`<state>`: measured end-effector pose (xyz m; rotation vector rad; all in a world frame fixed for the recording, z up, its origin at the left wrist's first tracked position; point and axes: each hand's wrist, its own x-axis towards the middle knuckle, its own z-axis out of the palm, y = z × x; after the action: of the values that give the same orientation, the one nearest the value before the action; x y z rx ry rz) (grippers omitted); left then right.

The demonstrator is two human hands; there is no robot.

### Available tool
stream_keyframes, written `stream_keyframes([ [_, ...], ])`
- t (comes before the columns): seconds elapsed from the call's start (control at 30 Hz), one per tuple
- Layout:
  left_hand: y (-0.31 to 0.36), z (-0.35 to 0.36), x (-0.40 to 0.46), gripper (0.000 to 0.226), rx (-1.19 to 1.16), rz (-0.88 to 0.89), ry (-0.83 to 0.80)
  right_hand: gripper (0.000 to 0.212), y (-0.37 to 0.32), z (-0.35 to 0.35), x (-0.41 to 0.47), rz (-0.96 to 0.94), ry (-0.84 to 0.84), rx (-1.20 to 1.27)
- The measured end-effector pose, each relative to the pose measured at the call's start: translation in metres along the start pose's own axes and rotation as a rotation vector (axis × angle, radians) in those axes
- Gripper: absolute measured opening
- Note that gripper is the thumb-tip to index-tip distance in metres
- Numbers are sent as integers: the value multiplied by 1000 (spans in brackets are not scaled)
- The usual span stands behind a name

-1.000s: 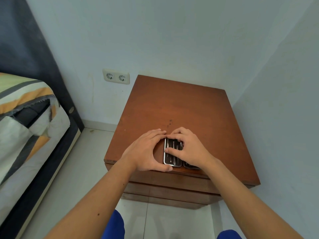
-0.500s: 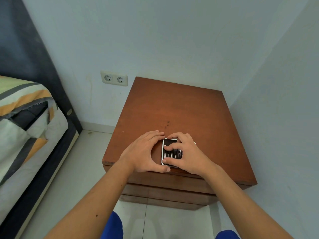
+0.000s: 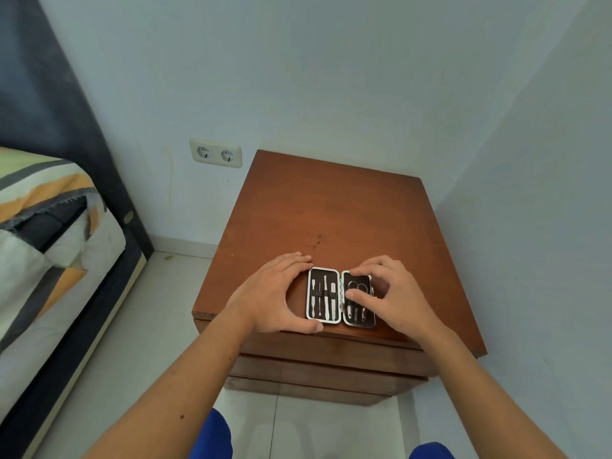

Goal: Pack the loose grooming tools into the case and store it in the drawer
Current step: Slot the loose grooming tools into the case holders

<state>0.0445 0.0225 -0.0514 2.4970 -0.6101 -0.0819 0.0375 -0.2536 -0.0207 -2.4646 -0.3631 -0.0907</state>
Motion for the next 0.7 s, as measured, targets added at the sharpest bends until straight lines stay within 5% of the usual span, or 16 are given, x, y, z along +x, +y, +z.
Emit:
stream_keyframes([
  [0.27, 0, -1, -1, 124, -14, 8, 11, 118, 24, -25, -15, 178, -336, 38],
  [0.6, -3, 1, 1, 111, -42, 13, 28, 115, 24, -24, -21, 161, -300, -22],
  [0.7, -6, 2, 3, 92, -70, 13, 60, 92, 24, -21, -35, 145, -254, -66],
])
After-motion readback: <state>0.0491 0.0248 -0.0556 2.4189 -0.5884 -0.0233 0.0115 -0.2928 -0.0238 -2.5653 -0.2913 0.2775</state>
